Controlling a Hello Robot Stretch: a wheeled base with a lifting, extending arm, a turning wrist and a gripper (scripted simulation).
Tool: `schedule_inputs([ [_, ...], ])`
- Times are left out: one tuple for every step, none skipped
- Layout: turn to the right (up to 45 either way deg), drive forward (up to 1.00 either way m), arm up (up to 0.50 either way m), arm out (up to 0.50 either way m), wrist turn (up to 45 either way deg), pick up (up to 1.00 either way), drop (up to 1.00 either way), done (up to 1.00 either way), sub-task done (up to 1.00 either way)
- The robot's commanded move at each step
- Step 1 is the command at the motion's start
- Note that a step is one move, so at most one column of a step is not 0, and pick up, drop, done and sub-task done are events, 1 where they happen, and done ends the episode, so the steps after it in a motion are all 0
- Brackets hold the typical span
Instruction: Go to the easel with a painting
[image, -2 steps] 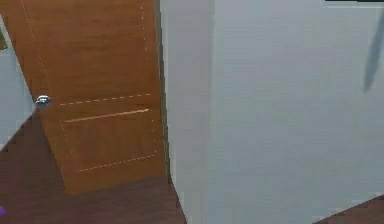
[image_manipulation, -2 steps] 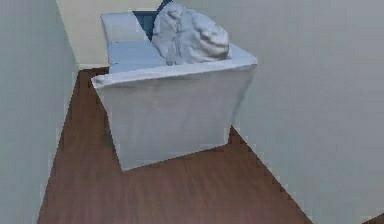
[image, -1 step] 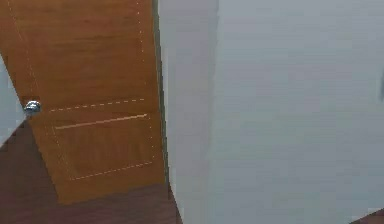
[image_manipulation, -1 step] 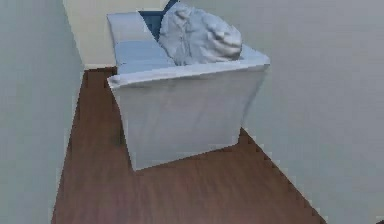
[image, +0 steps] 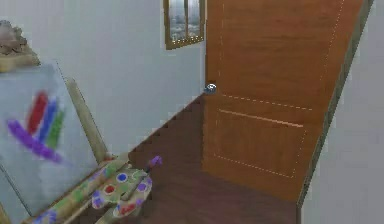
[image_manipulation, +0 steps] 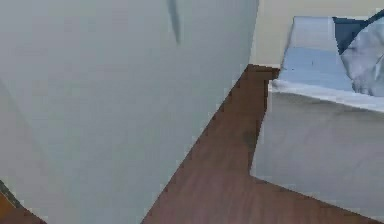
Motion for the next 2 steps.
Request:
schedule_inputs([
  [-36.0, 0.0, 0.0, 0.0, 0.0, 0.0, 0.0, 0.0, 0.0],
  [0.0, 0.0, 0.0, 0.0, 0.0, 0.0, 0.0, 1.0, 0.0],
])
